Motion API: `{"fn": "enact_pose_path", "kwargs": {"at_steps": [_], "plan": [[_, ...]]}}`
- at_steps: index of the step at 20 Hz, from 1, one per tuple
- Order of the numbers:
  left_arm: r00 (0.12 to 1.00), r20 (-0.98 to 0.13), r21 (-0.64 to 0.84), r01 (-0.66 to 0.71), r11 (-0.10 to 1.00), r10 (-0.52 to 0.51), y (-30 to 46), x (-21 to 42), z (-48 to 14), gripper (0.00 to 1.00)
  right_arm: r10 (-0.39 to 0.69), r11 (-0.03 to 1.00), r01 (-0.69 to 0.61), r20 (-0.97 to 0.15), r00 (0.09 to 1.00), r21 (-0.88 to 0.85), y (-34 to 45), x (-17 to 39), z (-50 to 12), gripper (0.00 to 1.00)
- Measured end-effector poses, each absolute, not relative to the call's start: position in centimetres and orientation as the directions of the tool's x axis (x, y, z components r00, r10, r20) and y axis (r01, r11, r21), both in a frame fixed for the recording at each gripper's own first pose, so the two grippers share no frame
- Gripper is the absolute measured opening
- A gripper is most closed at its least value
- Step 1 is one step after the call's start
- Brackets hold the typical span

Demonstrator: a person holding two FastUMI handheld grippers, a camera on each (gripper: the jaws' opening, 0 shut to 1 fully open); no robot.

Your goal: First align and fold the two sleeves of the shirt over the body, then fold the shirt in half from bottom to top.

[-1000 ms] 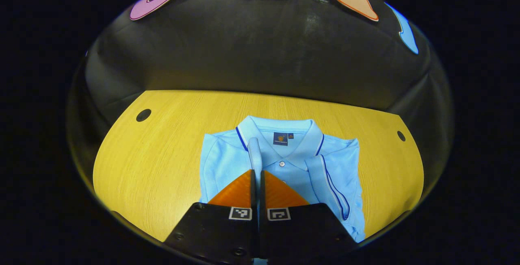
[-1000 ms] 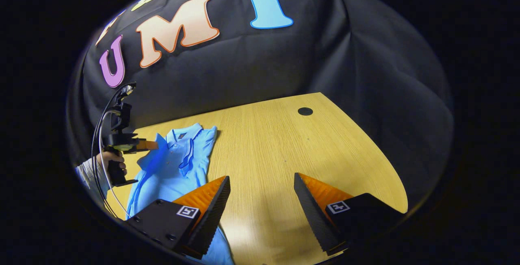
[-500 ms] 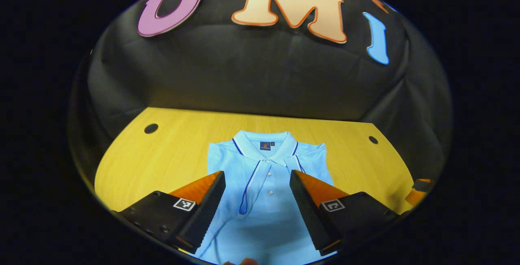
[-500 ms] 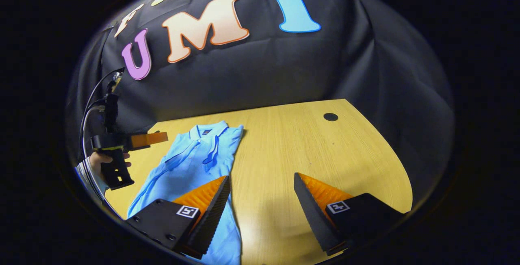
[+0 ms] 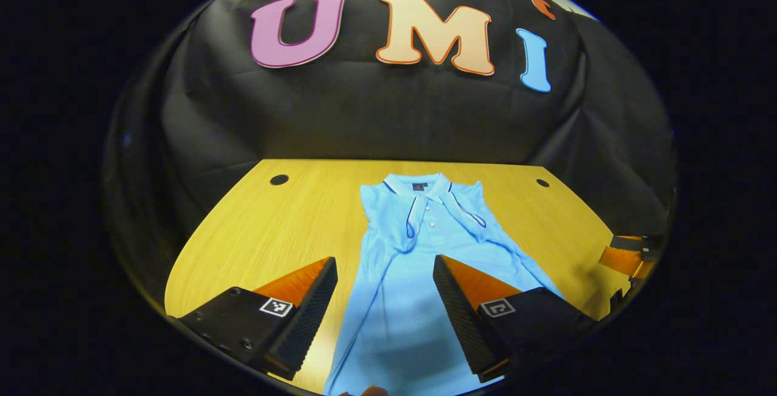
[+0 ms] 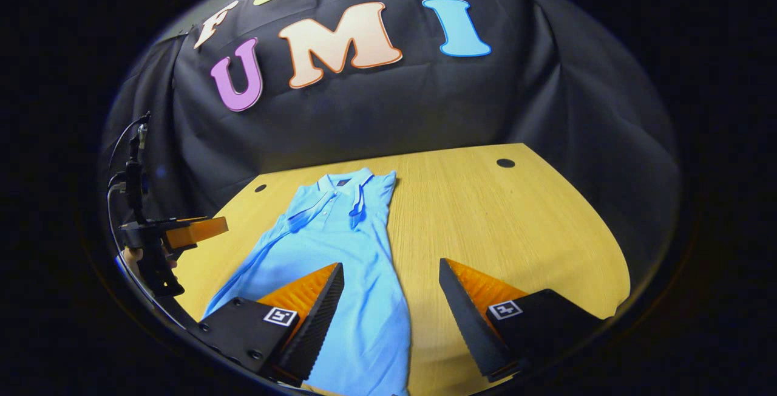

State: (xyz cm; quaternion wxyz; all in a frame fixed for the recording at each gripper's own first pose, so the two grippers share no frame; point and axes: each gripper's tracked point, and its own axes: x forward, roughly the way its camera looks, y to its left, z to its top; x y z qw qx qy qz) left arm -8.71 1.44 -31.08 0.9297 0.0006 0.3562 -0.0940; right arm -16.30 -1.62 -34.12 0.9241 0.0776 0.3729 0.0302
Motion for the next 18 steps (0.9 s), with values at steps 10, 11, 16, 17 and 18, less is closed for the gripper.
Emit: {"fn": "enact_pose_path", "kwargs": {"at_steps": [10, 11, 16, 17, 18], "plan": [[0.637, -0.745, -0.117, 0.169, 0.979, -0.199, 4.6, -22.0, -33.5, 0.96, 0.130, 0.991, -0.054, -0.744, 0.655, 0.125, 0.7, -25.8, -35.5, 0.98], [0.628, -0.752, -0.112, 0.177, 0.978, -0.200, 4.8, -23.0, -34.0, 0.96, 0.126, 0.991, -0.058, -0.751, 0.648, 0.117, 0.8, -26.6, -36.0, 0.98], [0.589, -0.788, -0.073, 0.203, 0.976, -0.181, 5.9, -26.5, -36.5, 0.96, 0.077, 0.997, -0.056, -0.805, 0.588, 0.055, 1.0, -30.4, -39.1, 0.98], [0.585, -0.791, -0.074, 0.204, 0.976, -0.182, 6.0, -27.0, -37.0, 0.96, 0.060, 0.998, -0.052, -0.815, 0.576, 0.037, 1.0, -31.2, -39.7, 0.98], [0.572, -0.801, -0.074, 0.200, 0.977, -0.178, 6.1, -27.6, -37.7, 0.96, 0.038, 0.999, -0.051, -0.823, 0.567, 0.011, 0.8, -31.7, -40.4, 0.98]]}}
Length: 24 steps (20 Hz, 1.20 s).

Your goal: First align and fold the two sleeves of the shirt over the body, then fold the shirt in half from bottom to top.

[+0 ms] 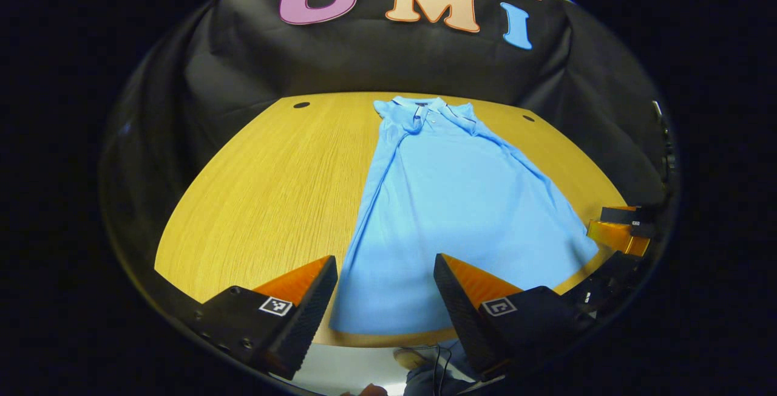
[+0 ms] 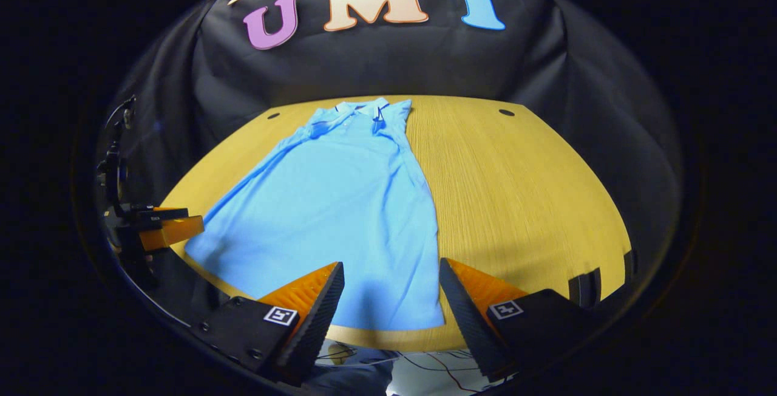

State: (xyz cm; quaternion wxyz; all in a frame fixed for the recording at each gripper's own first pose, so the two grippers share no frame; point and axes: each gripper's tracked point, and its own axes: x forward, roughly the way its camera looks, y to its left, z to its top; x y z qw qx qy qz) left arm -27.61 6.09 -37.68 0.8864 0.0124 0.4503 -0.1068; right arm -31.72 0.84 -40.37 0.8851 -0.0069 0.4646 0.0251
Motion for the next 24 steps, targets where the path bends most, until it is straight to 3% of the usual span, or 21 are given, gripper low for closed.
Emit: {"fn": "enact_pose_path", "kwargs": {"at_steps": [6, 9, 11, 12, 14, 15, 16, 17, 18, 20, 21, 22, 24], "plan": [[0.525, -0.834, -0.054, 0.222, 0.973, -0.167, 6.7, -30.8, -39.7, 0.97, -0.029, 0.997, -0.042, -0.854, 0.519, -0.059, 0.7, -34.0, -42.6, 0.98], [0.549, -0.819, -0.020, 0.264, 0.964, -0.167, 6.5, -30.8, -39.7, 0.96, -0.035, 0.999, -0.016, -0.860, 0.509, -0.050, 0.7, -34.3, -42.9, 0.95], [0.559, -0.812, -0.024, 0.256, 0.966, -0.169, 6.3, -30.9, -39.7, 0.98, -0.019, 1.000, 0.004, -0.865, 0.501, -0.020, 0.9, -34.5, -43.0, 0.98], [0.566, -0.807, -0.023, 0.258, 0.966, -0.170, 6.4, -30.7, -39.8, 0.97, -0.016, 1.000, 0.005, -0.865, 0.502, -0.016, 0.9, -34.5, -42.9, 0.97], [0.581, -0.789, -0.038, 0.279, 0.959, -0.200, 5.5, -30.8, -39.9, 0.90, -0.001, 1.000, -0.016, -0.865, 0.502, -0.011, 1.5, -34.6, -43.2, 0.81], [0.584, -0.782, -0.046, 0.297, 0.954, -0.220, 5.1, -31.0, -39.9, 0.78, 0.008, 1.000, -0.028, -0.866, 0.500, -0.007, 1.9, -34.6, -43.2, 0.70], [0.585, -0.777, -0.048, 0.315, 0.948, -0.234, 4.9, -31.2, -39.8, 0.66, 0.015, 0.999, -0.035, -0.866, 0.500, -0.003, 2.3, -34.7, -43.1, 0.52], [0.574, -0.778, -0.061, 0.335, 0.940, -0.255, 4.4, -31.2, -39.9, 0.53, 0.019, 0.999, -0.038, -0.866, 0.500, 0.000, 2.6, -34.7, -43.1, 0.43], [0.569, -0.777, -0.072, 0.346, 0.935, -0.270, 4.0, -31.2, -39.9, 0.47, 0.015, 0.999, -0.038, -0.865, 0.502, -0.004, 2.8, -34.7, -43.0, 0.20], [0.570, -0.779, -0.086, 0.317, 0.944, -0.262, 4.3, -31.0, -39.9, 0.21, 0.037, 0.998, -0.056, -0.868, 0.494, 0.011, 3.5, -34.7, -43.1, 0.11], [0.569, -0.781, -0.100, 0.293, 0.951, -0.258, 4.2, -30.9, -40.0, 0.01, 0.037, 0.998, -0.054, -0.866, 0.499, 0.012, 3.4, -34.5, -42.9, 0.11], [0.566, -0.783, -0.112, 0.280, 0.954, -0.258, 4.1, -30.9, -40.0, 0.00, 0.039, 0.999, -0.044, -0.867, 0.496, 0.020, 3.3, -34.6, -43.0, 0.02], [0.555, -0.792, -0.131, 0.252, 0.959, -0.255, 4.2, -30.9, -39.8, 0.00, 0.045, 0.999, -0.023, -0.864, 0.501, 0.038, 3.4, -34.4, -42.7, 0.03]]}}
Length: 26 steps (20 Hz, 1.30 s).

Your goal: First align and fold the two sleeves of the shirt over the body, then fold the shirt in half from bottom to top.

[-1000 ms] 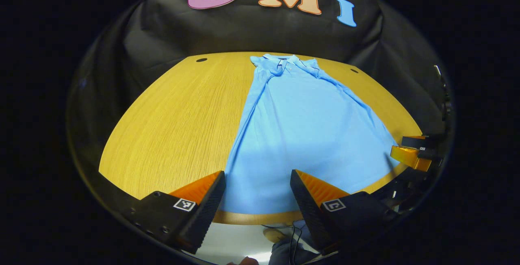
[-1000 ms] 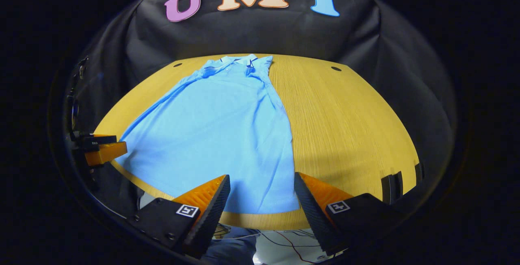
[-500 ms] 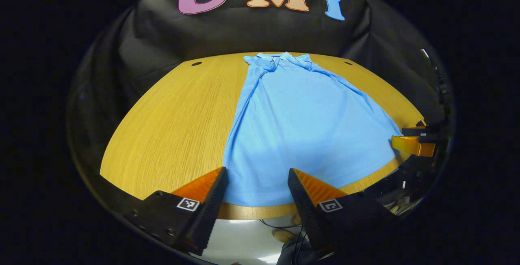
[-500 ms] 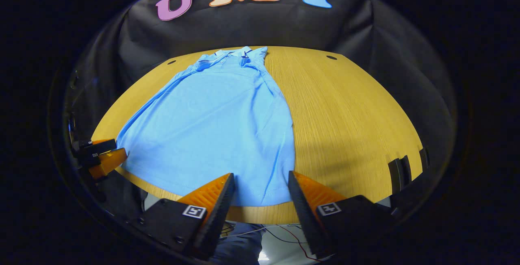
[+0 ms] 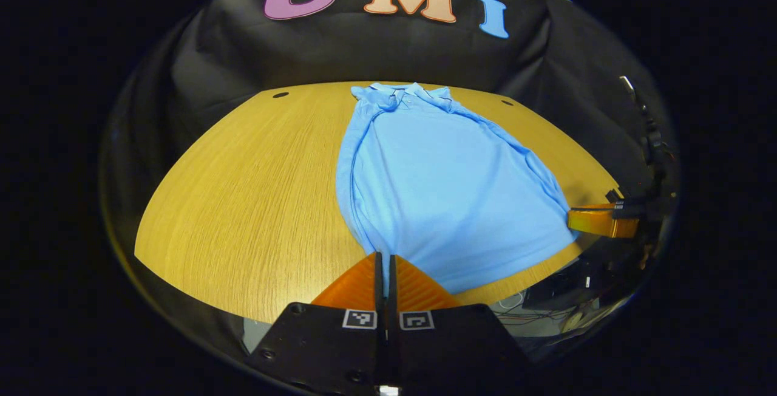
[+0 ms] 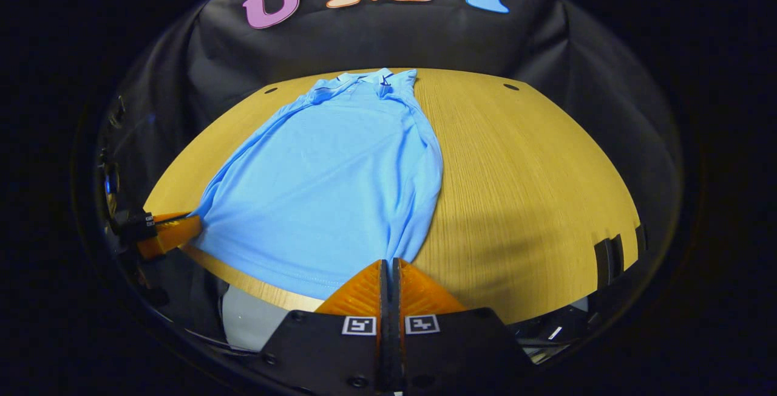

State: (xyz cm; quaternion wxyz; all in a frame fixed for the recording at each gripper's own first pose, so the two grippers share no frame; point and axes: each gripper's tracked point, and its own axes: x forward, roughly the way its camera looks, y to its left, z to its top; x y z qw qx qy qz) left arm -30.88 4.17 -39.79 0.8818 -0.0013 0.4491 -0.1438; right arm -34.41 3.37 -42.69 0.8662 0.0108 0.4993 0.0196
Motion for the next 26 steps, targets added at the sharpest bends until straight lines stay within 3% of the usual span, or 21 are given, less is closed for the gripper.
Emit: {"fn": "enact_pose_path", "kwargs": {"at_steps": [9, 16, 26], "plan": [[0.589, -0.773, -0.154, 0.189, 0.970, -0.238, 4.8, -25.9, -35.0, 0.00, 0.072, 0.997, -0.017, -0.782, 0.620, 0.079, 3.1, -28.1, -36.8, 0.03], [0.644, -0.737, -0.165, 0.123, 0.979, -0.205, 4.6, -17.2, -32.5, 0.00, 0.108, 0.994, -0.048, -0.723, 0.682, 0.103, 3.8, -19.7, -34.0, 0.03], [0.706, -0.684, -0.130, 0.130, 0.983, -0.184, 2.2, -3.1, -30.9, 0.00, 0.123, 0.989, -0.033, -0.667, 0.734, 0.146, 2.6, -6.7, -34.4, 0.03]]}}
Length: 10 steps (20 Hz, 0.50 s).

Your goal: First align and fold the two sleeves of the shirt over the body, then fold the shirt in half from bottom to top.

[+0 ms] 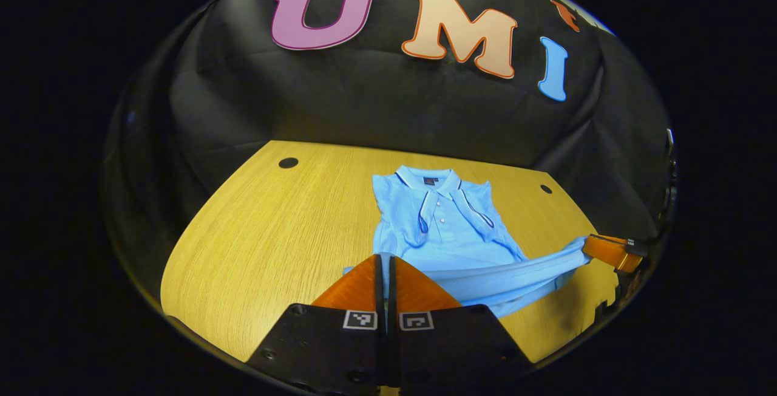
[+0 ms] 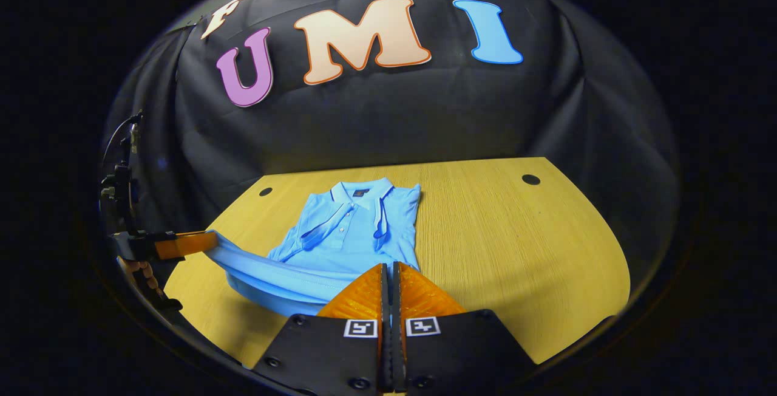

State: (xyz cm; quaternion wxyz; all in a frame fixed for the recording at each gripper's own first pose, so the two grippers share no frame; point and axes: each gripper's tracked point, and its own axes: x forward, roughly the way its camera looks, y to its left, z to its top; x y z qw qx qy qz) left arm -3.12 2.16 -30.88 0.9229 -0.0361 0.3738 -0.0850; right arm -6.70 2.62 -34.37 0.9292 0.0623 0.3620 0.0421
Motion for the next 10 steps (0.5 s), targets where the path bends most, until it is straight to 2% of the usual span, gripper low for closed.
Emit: {"fn": "enact_pose_path", "kwargs": {"at_steps": [10], "plan": [[0.744, -0.656, -0.096, 0.087, 0.992, -0.129, 1.6, 9.7, -32.9, 0.00, 0.134, 0.982, -0.021, -0.612, 0.780, 0.188, 3.0, 7.6, -37.2, 0.02]]}}
